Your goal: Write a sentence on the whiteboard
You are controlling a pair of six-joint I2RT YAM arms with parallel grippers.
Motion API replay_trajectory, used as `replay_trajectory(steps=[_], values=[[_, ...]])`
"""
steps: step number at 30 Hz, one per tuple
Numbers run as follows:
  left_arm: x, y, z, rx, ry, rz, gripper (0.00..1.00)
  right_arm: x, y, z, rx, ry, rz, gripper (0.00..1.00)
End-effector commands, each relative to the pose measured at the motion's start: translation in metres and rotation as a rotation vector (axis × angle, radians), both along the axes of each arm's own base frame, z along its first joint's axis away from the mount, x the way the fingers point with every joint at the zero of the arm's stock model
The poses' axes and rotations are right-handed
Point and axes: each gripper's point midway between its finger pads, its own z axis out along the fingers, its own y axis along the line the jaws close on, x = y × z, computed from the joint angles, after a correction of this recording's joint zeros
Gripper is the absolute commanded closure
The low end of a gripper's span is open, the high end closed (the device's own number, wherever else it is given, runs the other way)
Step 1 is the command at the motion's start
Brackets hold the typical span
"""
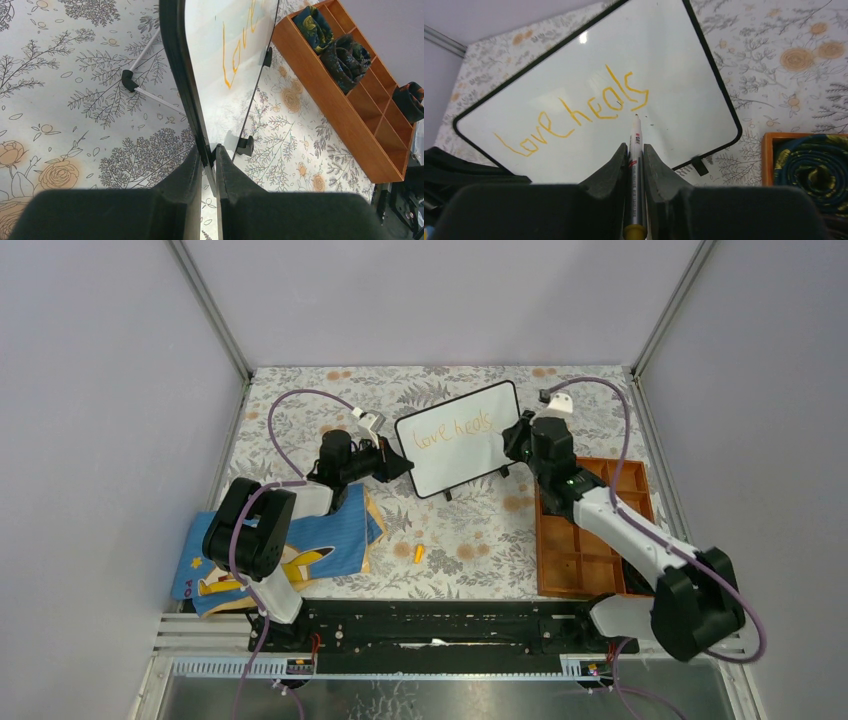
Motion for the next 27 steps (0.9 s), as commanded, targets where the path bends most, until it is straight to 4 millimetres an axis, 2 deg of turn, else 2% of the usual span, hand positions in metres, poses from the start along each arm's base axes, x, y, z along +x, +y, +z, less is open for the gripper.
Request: replay_trajectory(steps=[1,5,8,11,14,17,20,24,27], values=[[-0.006,0.006,-0.029,0.096,0.042,0.014,1.00,-0.018,-0.015,0.055,0.053,-0.126,-0.050,1.00],[-0.006,0.006,-0.030,0.097,0.045,0.013,1.00,-0.040,-0.010,0.080,0.049,-0.188,0.004,1.00],[-0.006,0.007,-0.029,0.104,0.038,0.016,1.00,-0.063,0.007,0.089,0.035,-0.246,0.091,1.00],[-0.006,0.008,-0.030,0.108,0.040,0.018,1.00,-0.092,0.038,0.088,0.028,-0.296,0.220,1.00],[-0.007,0.007,-0.032,0.106,0.049,0.014,1.00,-0.108,0.064,0.067,-0.008,-0.294,0.306,1.00],[-0.007,0.008,-0.033,0.113,0.049,0.016,1.00,-0.111,0.080,0.047,-0.037,-0.267,0.335,1.00],[-0.007,0.008,-0.033,0.116,0.047,0.018,1.00,-0.102,0.086,0.032,-0.024,-0.251,0.310,1.00],[-0.007,0.009,-0.033,0.119,0.044,0.019,1.00,-0.096,0.102,0.024,0.002,-0.265,0.341,1.00],[-0.007,0.010,-0.031,0.124,0.036,0.023,1.00,-0.091,0.106,0.016,0.008,-0.265,0.329,1.00]])
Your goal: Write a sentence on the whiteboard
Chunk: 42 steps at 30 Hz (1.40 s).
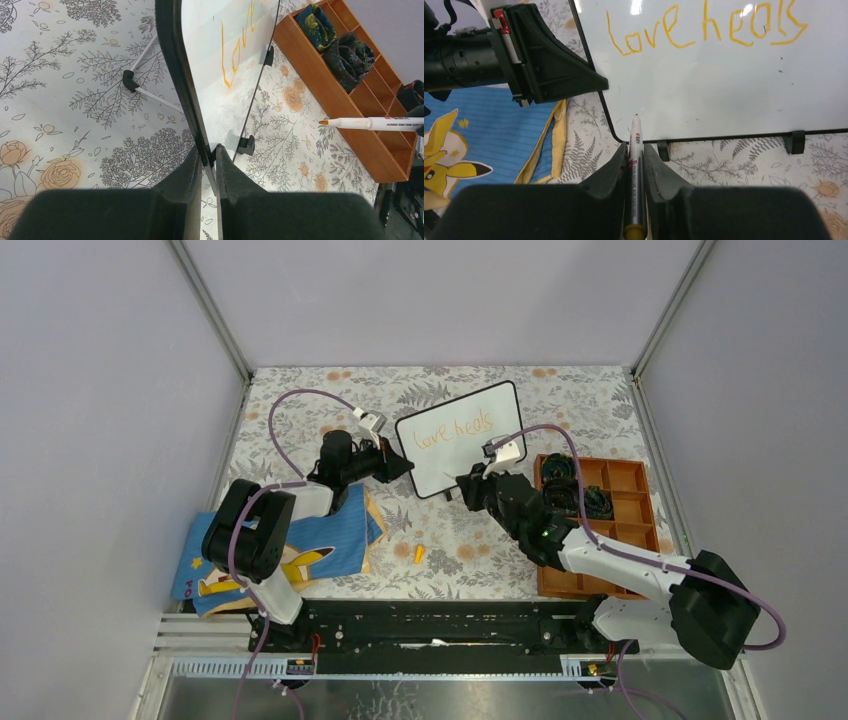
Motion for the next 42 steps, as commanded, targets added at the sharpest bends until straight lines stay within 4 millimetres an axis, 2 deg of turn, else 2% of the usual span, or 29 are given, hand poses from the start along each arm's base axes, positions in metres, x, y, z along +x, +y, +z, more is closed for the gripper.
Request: replay_trajectory(steps=[1,13,19,28,42], values=[[-0.007,0.009,-0.031,0.111,0.044,0.021,1.00,0.013,0.011,0.028,0.116,-0.105,-0.020,1.00],[-0.005,0.010,-0.030,0.114,0.037,0.026,1.00,0.027,0.030,0.006,0.049,-0.041,-0.003,1.00],[-0.004,0.010,-0.031,0.113,0.039,0.027,1.00,0.032,0.029,-0.005,0.042,-0.014,-0.021,1.00],[-0.004,0.010,-0.034,0.116,0.045,0.027,1.00,0.037,0.018,-0.016,0.026,-0.029,-0.083,1.00],[-0.005,0.010,-0.033,0.117,0.044,0.027,1.00,0.033,0.022,-0.017,0.029,-0.029,-0.049,1.00]])
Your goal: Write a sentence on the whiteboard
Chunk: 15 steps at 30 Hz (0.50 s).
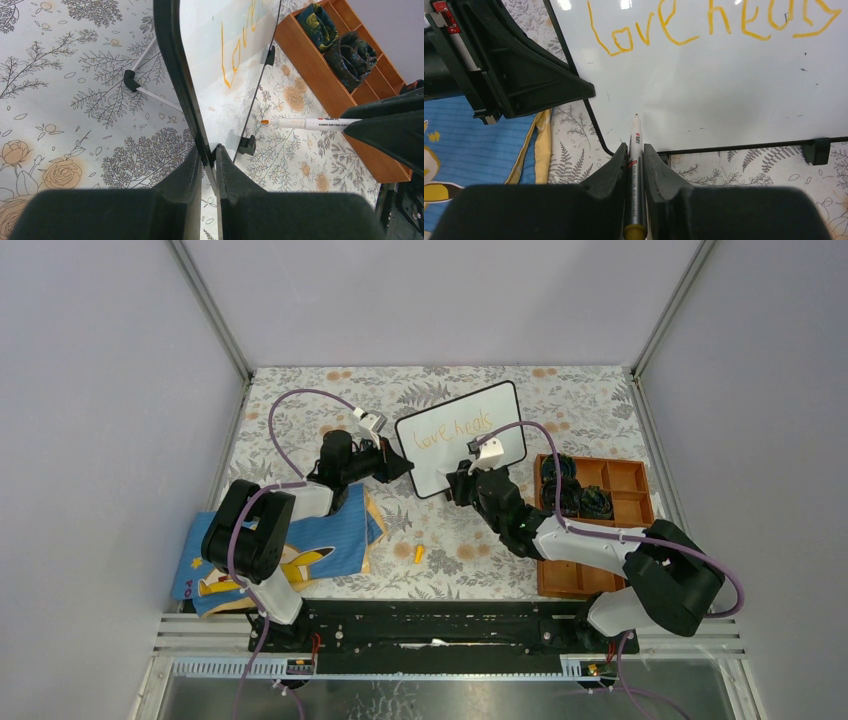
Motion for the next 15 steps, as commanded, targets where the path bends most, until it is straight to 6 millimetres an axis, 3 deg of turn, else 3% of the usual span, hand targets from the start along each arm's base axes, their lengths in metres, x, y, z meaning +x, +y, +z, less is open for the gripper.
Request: replay_trajectory(steps=[1,15], values=[[-0.0042,0.0101,-0.0321,0.108,0.045,0.026,1.00,0.0043,0.0009,0.0149,0.041,-0.046,-0.006,1.00],[-0.0040,0.0102,-0.0334,0.111,0.045,0.031,1.00,0.0067,0.0040,0.0083,0.024,-0.026,-0.006,1.00]])
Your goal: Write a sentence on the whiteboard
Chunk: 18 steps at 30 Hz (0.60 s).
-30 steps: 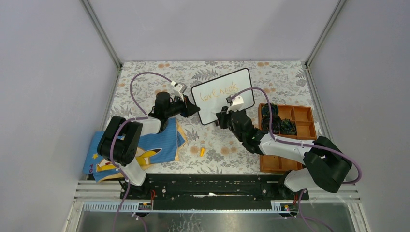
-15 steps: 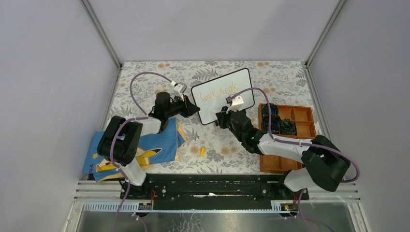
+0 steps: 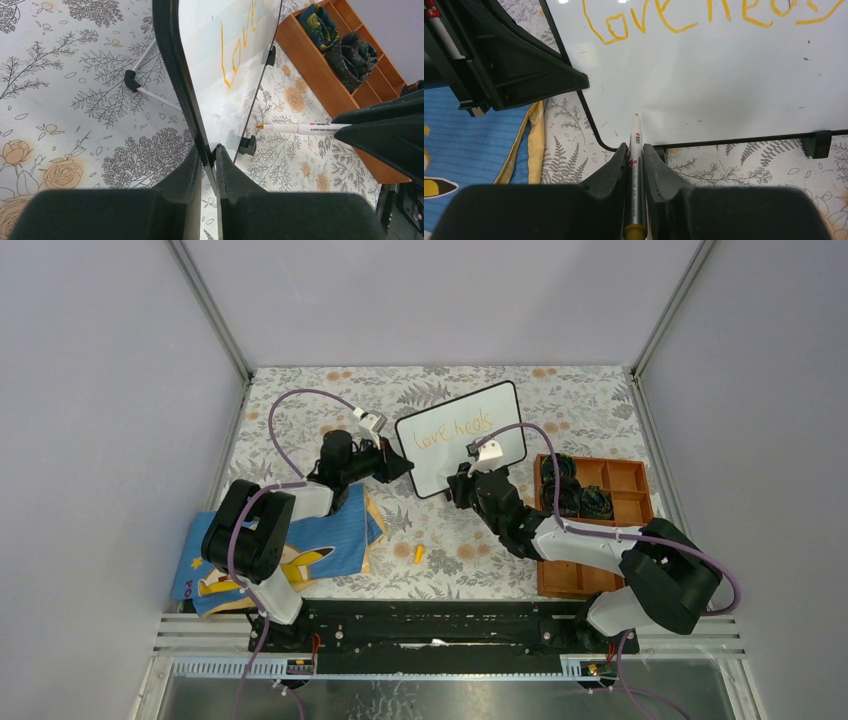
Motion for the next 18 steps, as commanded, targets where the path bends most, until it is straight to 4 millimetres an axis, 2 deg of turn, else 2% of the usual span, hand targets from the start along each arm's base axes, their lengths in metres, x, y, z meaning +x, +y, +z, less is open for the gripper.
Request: replay_trajectory(steps=[1,6,18], values=[[-0.004,0.011,-0.034,0.111,0.046,0.030,1.00,0.009,0.006,0.016,0.035,-0.038,-0.006,1.00],[-0.004,0.010,-0.033,0.109,0.046,0.029,1.00,0.010,0.003,0.012,0.021,-0.025,-0.025,1.00],[-0.004,0.010,-0.033,0.112,0.043,0.030,1.00,0.021,0.001,0.016,0.018,-0.039,-0.080,1.00]])
